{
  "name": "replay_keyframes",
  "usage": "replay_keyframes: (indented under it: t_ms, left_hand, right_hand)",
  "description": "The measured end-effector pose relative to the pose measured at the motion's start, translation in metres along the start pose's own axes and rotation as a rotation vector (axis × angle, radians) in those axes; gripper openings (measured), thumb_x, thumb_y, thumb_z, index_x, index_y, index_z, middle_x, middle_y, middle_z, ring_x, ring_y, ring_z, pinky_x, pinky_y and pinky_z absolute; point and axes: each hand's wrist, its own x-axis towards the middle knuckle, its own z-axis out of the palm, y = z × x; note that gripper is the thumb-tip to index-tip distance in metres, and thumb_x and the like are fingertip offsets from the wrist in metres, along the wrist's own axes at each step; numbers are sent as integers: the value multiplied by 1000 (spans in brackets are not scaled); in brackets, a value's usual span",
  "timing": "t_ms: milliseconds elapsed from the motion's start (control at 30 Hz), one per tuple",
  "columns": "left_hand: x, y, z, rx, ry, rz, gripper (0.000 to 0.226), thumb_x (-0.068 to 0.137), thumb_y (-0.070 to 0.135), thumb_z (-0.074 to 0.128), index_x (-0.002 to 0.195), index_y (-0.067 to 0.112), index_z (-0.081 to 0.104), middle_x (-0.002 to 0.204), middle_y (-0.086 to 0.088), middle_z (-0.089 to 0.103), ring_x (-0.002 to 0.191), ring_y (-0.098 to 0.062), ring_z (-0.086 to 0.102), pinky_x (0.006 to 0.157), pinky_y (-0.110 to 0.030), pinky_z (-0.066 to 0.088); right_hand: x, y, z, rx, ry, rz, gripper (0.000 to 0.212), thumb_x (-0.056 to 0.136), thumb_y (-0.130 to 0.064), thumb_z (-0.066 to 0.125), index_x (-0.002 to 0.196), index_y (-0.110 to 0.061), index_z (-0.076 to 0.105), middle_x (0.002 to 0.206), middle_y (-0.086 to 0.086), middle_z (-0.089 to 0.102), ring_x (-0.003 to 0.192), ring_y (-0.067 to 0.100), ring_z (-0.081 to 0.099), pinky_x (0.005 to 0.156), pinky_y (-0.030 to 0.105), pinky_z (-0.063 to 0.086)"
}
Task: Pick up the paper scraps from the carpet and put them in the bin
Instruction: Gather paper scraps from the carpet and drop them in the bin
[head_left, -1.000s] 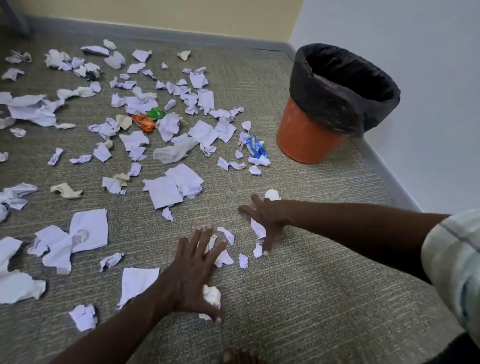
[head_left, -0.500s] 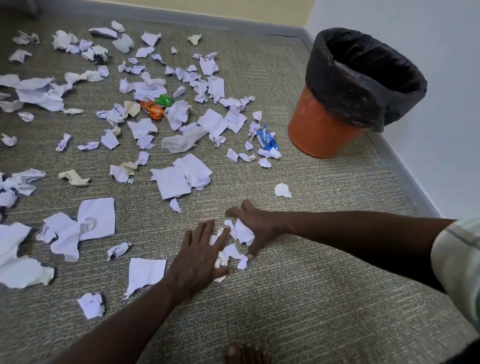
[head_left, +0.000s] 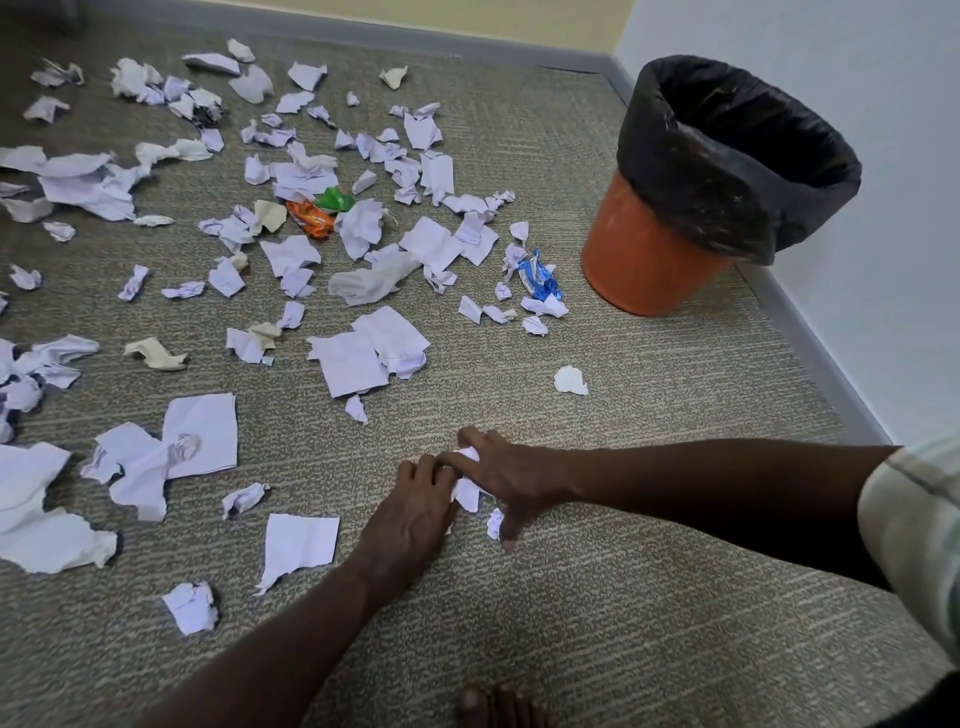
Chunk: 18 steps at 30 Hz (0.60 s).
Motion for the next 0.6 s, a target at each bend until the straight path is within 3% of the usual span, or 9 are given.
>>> replay_keyframes:
  t_ms: [133, 267, 367, 467, 600]
  left_hand:
    - [-1, -2, 4, -63, 60, -46, 38, 93, 26, 38, 126, 12, 51, 109, -8, 50, 91, -24, 45, 78, -40, 47]
    - [4, 6, 7, -225, 224, -118, 15, 92, 14, 47, 106, 19, 49, 91, -6, 55, 83, -15, 41, 74, -31, 37]
    - [10, 13, 4, -453, 262, -324, 7, 95, 18, 50, 97, 14, 56, 87, -3, 55, 79, -17, 45, 71, -31, 32]
    - [17, 12, -4, -705, 281, -530, 25, 91, 32, 44, 95, 13, 59, 90, -3, 60, 80, -19, 53, 67, -27, 30]
    - [29, 9, -24, -816, 228, -829, 23, 96, 19, 48, 104, 4, 63, 97, -8, 65, 87, -25, 58, 69, -29, 33]
  right_hand:
    - [3, 0, 0, 150, 111, -7, 84, 62, -31, 88, 128, -10, 41, 121, 12, 35, 103, 26, 46, 84, 31, 44]
    - [10, -8, 2, 362, 191, 103, 56, 72, -22, 80, 117, -9, 48, 111, 9, 37, 94, 24, 51, 76, 29, 43]
    - [20, -17, 5, 509, 275, 194, 47, 75, -17, 77, 114, -6, 54, 105, 9, 41, 98, 23, 48, 77, 24, 36]
    - [30, -23, -3, 598, 324, 293, 46, 78, -15, 76, 118, -1, 58, 113, 17, 56, 108, 27, 52, 79, 22, 36]
    - [34, -29, -16, 819, 275, 374, 39, 77, -17, 77, 110, -8, 58, 99, 5, 61, 90, 19, 57, 71, 25, 42]
